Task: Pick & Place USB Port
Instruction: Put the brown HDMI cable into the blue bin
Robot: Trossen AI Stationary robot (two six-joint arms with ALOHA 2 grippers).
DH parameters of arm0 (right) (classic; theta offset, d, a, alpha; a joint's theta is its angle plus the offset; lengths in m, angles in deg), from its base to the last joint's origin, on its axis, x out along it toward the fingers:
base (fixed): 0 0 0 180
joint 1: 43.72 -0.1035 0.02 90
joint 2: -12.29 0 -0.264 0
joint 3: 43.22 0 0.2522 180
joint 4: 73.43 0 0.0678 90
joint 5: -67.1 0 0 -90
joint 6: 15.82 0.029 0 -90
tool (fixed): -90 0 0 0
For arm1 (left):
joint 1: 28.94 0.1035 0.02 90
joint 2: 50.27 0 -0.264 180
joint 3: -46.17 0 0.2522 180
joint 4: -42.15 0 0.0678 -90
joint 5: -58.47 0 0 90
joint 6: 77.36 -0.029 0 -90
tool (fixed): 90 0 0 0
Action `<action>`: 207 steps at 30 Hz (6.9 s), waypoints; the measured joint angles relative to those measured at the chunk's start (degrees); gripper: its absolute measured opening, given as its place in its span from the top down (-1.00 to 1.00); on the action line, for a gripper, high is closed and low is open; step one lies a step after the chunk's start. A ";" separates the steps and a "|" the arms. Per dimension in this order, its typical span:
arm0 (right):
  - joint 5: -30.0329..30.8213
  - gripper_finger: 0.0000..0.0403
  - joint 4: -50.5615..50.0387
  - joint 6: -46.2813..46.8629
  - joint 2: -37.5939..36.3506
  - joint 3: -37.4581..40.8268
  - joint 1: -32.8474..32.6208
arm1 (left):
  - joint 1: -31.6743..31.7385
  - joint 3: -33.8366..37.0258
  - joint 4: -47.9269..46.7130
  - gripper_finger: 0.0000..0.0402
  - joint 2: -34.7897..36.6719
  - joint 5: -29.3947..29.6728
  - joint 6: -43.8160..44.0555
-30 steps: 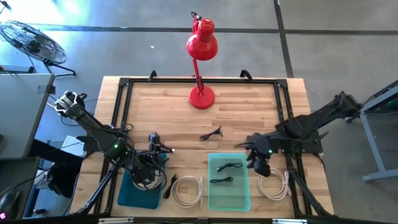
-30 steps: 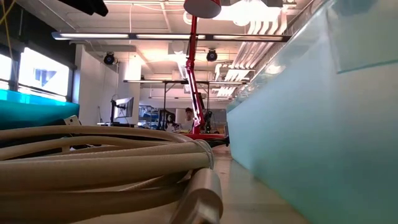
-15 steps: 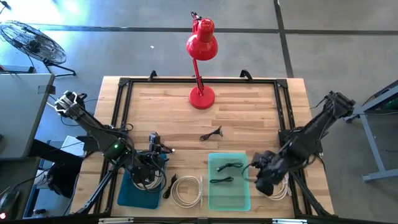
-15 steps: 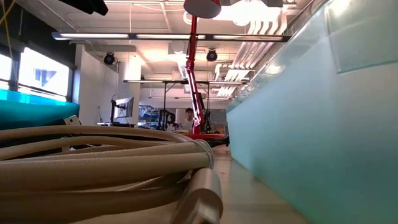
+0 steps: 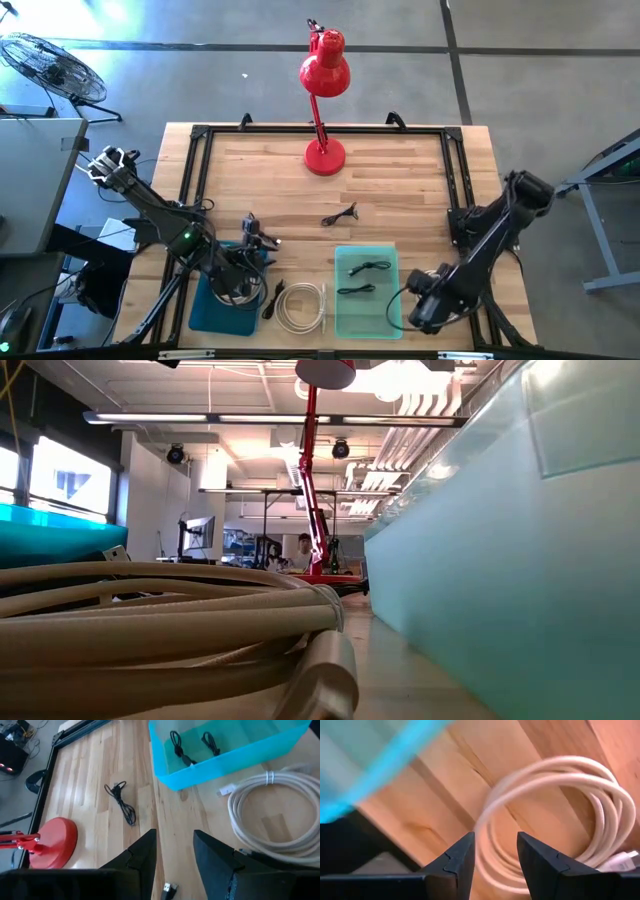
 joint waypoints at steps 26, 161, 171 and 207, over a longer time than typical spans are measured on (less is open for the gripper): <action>1.39 0.92 3.82 -4.11 12.58 -0.24 -1.43 | 0.00 0.00 2.00 0.38 0.00 -0.60 -0.73; 23.04 0.56 19.94 -78.64 -8.91 -20.92 21.64 | 7.27 0.02 45.36 0.83 -8.46 29.10 -89.62; 26.62 0.58 17.15 -80.28 -10.13 -20.92 22.17 | -7.48 0.04 22.07 0.84 -0.56 38.76 -63.91; 31.06 0.59 15.98 -79.73 -10.11 -20.90 25.23 | -6.36 -14.34 -45.84 0.84 0.81 -45.91 21.77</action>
